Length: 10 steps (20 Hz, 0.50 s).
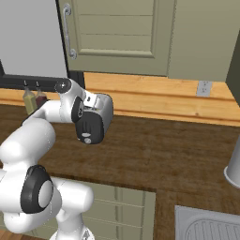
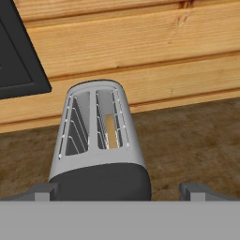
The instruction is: Start the toaster. Once the lever pops up, take the bread to the plate on the dining counter.
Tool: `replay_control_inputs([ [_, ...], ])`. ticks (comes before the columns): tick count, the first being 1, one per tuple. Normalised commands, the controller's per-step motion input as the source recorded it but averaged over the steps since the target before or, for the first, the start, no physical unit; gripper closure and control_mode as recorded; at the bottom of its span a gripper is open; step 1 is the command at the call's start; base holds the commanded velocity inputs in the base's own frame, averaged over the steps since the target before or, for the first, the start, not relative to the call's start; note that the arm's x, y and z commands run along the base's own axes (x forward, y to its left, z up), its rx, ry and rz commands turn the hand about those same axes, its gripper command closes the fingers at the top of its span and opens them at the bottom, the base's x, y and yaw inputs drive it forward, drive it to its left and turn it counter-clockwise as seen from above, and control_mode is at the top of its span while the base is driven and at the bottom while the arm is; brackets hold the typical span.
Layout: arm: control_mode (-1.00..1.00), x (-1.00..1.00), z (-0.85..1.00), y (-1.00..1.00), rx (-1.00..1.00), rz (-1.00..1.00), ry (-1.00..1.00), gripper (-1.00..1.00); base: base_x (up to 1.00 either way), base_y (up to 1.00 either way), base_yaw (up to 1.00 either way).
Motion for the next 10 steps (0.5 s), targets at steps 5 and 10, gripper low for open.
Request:
replay_control_inputs([
  [5,-1.00,0.00,0.00,0.00,0.00,0.00,0.00,-1.00,0.00,0.00,0.00],
  [10,-1.00,0.00,0.00,0.00,0.00,0.00,0.00,-1.00,0.00,0.00,0.00],
])
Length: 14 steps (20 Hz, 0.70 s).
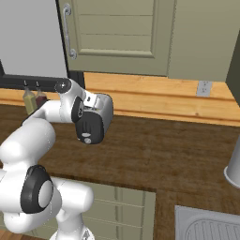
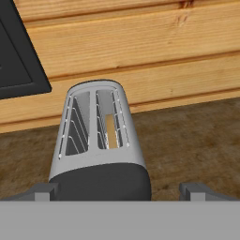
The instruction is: Start the toaster. Once the lever pops up, take the bread to the plate on the dining counter.
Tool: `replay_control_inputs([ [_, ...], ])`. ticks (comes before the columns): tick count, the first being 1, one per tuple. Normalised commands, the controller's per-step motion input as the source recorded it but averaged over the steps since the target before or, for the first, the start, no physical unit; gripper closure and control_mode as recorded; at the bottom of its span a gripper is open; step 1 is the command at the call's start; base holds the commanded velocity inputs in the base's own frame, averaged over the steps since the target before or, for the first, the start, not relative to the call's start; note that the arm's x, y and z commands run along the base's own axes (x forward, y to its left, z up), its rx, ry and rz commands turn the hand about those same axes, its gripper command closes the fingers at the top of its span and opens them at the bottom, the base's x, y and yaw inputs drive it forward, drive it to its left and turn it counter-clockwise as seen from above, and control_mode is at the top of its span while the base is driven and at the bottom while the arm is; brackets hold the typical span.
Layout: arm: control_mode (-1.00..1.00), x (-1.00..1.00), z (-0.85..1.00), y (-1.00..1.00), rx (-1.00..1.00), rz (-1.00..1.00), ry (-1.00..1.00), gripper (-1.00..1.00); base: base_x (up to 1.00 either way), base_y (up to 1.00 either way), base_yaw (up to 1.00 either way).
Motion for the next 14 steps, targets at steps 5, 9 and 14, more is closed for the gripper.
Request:
replay_control_inputs([
  [5,-1.00,0.00,0.00,0.00,0.00,0.00,0.00,-1.00,0.00,0.00,0.00],
  [9,-1.00,0.00,0.00,0.00,0.00,0.00,0.00,-1.00,0.00,0.00,0.00],
  [14,-1.00,0.00,0.00,0.00,0.00,0.00,0.00,-1.00,0.00,0.00,0.00],
])
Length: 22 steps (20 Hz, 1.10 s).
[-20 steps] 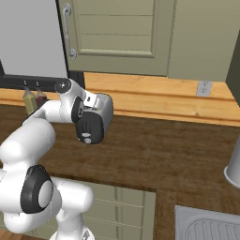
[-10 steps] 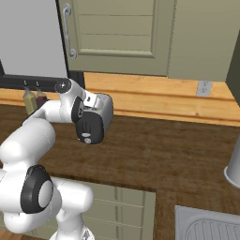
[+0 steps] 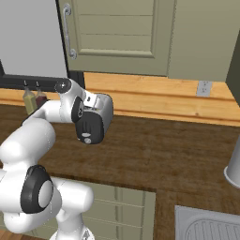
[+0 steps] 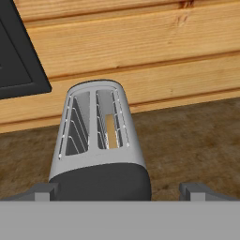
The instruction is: Start the toaster. Once the lever pops up, take the bread to the plate on the dining counter.
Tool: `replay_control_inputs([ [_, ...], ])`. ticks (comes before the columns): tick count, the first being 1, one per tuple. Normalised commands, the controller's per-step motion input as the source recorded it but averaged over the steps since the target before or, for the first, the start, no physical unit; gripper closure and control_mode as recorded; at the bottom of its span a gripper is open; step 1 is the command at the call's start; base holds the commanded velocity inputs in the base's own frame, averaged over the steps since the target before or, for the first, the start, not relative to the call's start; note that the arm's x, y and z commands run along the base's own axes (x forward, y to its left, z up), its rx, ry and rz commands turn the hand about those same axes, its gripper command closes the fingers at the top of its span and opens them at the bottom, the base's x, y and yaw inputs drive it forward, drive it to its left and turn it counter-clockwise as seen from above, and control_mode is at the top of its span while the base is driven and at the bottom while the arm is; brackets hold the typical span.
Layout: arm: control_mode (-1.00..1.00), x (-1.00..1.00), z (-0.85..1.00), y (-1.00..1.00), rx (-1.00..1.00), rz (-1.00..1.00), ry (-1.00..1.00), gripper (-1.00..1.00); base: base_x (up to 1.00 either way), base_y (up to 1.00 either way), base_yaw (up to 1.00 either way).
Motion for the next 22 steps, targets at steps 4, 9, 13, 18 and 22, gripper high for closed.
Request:
replay_control_inputs([
  [4,-1.00,0.00,0.00,0.00,0.00,0.00,0.00,-1.00,0.00,0.00,0.00],
  [9,-1.00,0.00,0.00,0.00,0.00,0.00,0.00,-1.00,0.00,0.00,0.00],
  [13,-1.00,0.00,0.00,0.00,0.00,0.00,0.00,-1.00,0.00,0.00,0.00],
  [18,-1.00,0.00,0.00,0.00,0.00,0.00,0.00,-1.00,0.00,0.00,0.00],
  [22,-1.00,0.00,0.00,0.00,0.00,0.00,0.00,-1.00,0.00,0.00,0.00],
])
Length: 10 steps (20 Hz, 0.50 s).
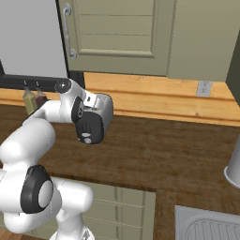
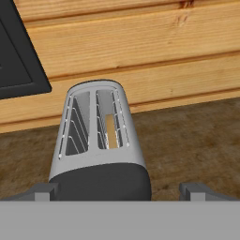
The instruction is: Start the toaster. Once the lever pops up, take the bread to the plate on the dining counter.
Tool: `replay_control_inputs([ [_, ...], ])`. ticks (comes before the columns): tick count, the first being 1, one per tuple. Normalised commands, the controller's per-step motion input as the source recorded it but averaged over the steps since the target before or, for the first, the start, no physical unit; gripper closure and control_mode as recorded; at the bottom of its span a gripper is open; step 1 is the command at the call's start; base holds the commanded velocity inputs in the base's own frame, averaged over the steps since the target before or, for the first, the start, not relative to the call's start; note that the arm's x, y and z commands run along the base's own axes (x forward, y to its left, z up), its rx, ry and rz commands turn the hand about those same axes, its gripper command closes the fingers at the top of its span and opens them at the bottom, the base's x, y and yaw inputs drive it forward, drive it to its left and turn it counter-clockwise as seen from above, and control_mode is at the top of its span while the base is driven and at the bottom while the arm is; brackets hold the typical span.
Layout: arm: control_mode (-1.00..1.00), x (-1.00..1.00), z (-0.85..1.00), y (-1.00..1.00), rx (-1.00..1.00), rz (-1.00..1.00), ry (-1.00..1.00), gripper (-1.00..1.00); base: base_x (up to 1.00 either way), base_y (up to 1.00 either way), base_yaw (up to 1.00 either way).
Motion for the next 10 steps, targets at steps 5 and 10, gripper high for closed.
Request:
replay_control_inputs([
  [5,-1.00,0.00,0.00,0.00,0.00,0.00,0.00,-1.00,0.00,0.00,0.00],
  [10,-1.00,0.00,0.00,0.00,0.00,0.00,0.00,-1.00,0.00,0.00,0.00],
])
